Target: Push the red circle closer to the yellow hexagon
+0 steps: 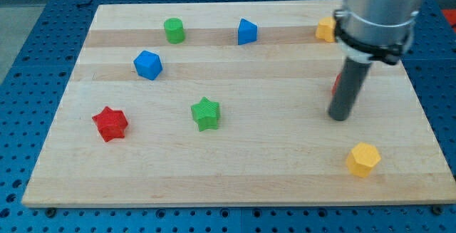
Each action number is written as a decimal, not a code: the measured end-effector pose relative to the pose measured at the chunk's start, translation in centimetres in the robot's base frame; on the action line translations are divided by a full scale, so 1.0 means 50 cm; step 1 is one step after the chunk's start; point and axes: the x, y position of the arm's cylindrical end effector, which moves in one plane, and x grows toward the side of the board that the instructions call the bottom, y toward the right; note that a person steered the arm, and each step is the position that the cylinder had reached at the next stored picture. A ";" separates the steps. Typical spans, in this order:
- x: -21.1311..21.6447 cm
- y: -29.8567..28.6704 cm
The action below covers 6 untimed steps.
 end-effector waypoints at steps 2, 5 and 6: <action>-0.116 0.113; -0.068 0.015; 0.009 0.058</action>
